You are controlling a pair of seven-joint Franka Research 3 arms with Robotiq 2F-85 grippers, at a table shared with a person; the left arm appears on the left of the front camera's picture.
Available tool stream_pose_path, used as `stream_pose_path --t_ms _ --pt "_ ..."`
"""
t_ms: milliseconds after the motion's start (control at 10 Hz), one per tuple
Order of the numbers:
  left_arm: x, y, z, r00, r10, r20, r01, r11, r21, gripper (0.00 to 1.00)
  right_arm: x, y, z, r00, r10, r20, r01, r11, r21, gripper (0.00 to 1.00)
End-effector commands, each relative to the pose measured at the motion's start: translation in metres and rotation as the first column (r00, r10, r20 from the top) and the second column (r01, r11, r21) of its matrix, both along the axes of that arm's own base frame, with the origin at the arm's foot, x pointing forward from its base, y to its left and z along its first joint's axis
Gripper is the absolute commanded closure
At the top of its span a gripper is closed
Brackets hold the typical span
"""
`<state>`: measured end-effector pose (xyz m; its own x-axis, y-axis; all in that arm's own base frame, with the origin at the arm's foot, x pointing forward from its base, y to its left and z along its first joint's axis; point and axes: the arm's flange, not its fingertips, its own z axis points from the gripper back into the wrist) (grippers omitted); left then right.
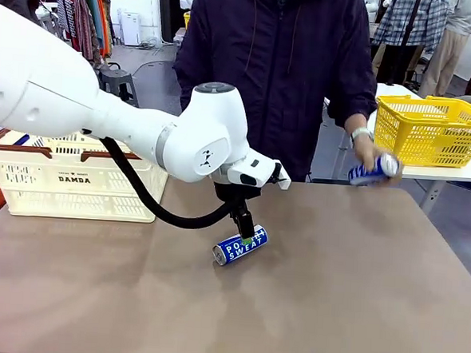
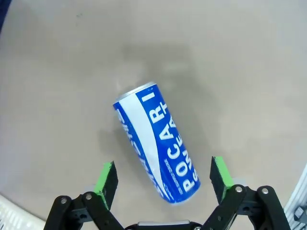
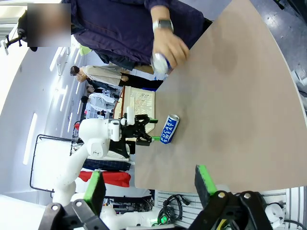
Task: Place the drinks into the Shopping basket.
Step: Pick up one drink and place it into the Shopping basket.
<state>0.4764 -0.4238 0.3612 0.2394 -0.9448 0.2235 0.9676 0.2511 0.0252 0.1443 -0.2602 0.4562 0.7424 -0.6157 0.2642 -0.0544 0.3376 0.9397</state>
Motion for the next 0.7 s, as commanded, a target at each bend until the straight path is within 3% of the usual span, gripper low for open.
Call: stream_pose_path --t_ms 0,600 --pt "0.019 -0.003 -0.02 1.0 -0.015 -0.021 0.015 1.0 0.002 0.0 0.002 -0.001 0.004 0.999 -0.009 0.04 0.009 1.0 0.004 0.0" --pt "0.036 -0.017 -0.045 0.997 -0.009 -0.077 0.013 0.999 0.051 0.0 0.002 -0.001 0.004 0.999 -0.009 0.04 0.009 1.0 0.004 0.0"
